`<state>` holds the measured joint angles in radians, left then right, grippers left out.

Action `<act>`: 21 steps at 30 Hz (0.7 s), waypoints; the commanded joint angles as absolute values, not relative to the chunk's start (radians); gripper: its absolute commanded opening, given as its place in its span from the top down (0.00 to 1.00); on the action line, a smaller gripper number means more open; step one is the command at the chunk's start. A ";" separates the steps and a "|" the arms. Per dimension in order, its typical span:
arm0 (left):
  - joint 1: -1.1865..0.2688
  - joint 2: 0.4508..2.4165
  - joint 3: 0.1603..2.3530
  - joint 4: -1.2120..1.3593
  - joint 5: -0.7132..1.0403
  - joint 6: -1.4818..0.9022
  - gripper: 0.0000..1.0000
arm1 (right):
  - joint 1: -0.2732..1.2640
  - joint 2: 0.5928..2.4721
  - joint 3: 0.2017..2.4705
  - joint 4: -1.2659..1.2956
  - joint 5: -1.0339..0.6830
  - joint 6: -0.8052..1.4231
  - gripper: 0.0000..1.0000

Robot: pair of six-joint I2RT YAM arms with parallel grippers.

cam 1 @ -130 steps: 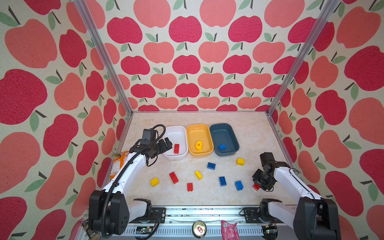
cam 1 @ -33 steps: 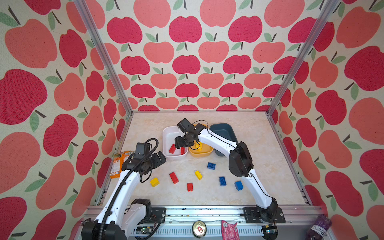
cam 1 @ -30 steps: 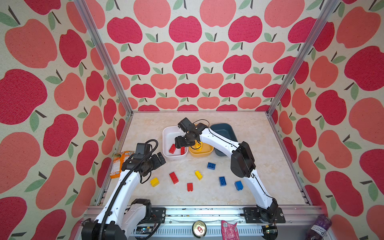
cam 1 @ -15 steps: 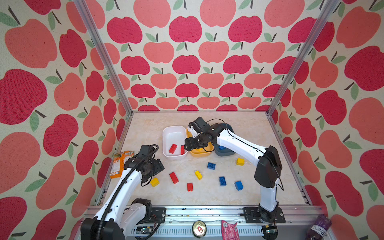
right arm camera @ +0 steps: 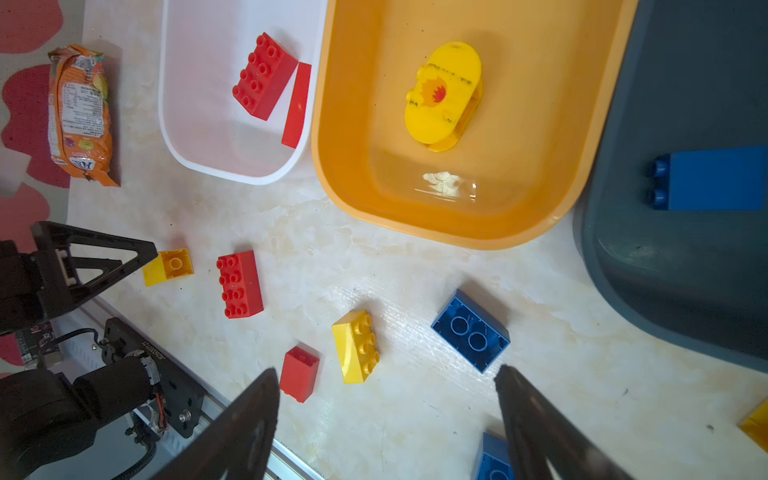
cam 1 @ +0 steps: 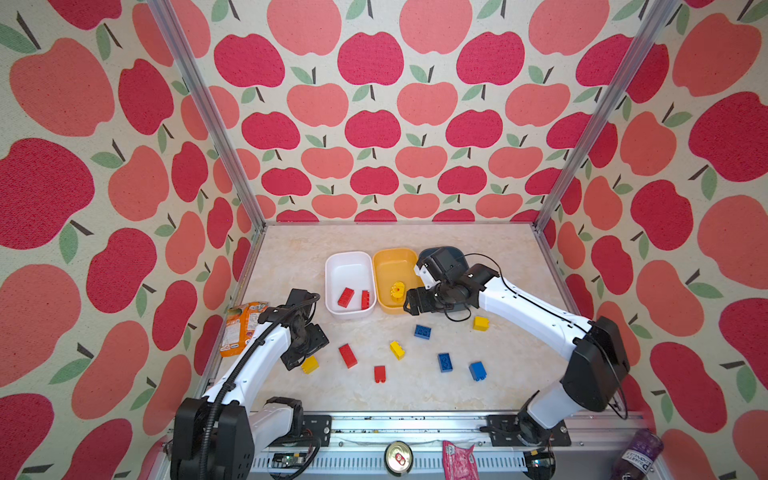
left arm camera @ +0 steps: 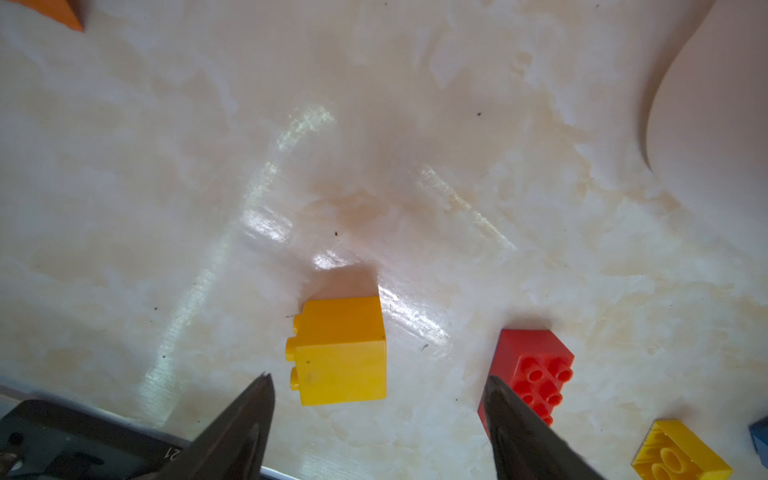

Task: Sort the legos into containers by color
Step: 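Grasp the yellow 2x2 brick with the left gripper while the right draws back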

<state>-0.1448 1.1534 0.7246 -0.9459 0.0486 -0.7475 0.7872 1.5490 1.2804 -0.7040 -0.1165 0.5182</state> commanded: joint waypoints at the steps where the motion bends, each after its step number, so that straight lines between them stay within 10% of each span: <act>1: -0.129 1.179 0.727 -0.959 0.032 -0.768 0.19 | 0.764 1.466 1.206 -0.698 -0.136 0.559 0.15; 21: -0.127 1.250 0.621 -0.836 0.036 -0.802 0.30 | 0.647 1.331 1.093 -0.715 -0.153 0.568 0.12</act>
<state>-0.1314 1.2381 0.6334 -0.8539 0.0490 -0.7799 0.6533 1.3453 1.1000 -0.7036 -0.1413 0.5579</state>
